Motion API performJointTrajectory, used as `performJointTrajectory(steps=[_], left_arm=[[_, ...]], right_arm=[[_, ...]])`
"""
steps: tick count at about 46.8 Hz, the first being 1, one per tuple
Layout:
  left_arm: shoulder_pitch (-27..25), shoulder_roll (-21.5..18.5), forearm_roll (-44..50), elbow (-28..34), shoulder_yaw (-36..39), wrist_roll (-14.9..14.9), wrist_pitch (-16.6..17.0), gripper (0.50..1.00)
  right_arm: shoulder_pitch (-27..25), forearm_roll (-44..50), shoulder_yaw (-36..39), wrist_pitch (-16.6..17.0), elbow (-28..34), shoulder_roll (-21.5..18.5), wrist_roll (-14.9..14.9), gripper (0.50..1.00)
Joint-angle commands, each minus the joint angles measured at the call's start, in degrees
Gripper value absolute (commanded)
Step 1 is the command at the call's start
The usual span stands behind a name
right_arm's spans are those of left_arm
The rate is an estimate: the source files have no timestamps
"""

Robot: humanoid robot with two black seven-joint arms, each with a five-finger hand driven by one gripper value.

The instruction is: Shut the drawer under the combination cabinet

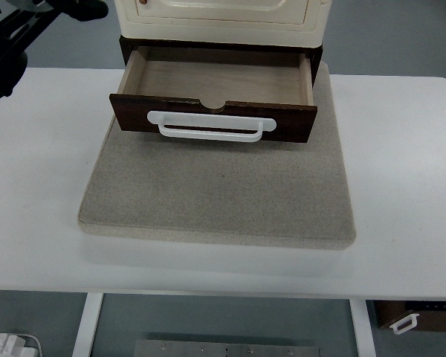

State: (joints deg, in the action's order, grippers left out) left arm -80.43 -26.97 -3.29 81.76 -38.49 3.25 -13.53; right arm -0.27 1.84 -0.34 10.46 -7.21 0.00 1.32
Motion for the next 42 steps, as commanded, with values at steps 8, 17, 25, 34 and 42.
performJointTrajectory(steps=[8,17,25,34,42], left_arm=[[0.01,0.51,-0.57,4.89,6.49,0.09,0.00,1.000],[-0.07,1.04,-6.98,7.27,12.91,0.00,0.00,1.000],[-0.16,2.01,-7.96,8.32,17.65,-0.62,-0.35,1.000],[-0.25,1.83,-9.44,10.61,23.28,-2.28,-1.05,1.000],[-0.16,1.57,-13.14,10.96,26.70,-4.22,-2.72,1.000]], right_arm=[[0.01,0.00,-0.01,0.00,0.00,0.00,0.00,0.952],[0.01,0.00,-0.01,0.00,0.00,0.00,0.00,0.952],[0.01,0.00,-0.01,0.00,0.00,0.00,0.00,0.952],[0.01,0.00,-0.01,0.00,0.00,0.00,0.00,0.952],[0.01,0.00,-0.01,0.00,0.00,0.00,0.00,0.952]])
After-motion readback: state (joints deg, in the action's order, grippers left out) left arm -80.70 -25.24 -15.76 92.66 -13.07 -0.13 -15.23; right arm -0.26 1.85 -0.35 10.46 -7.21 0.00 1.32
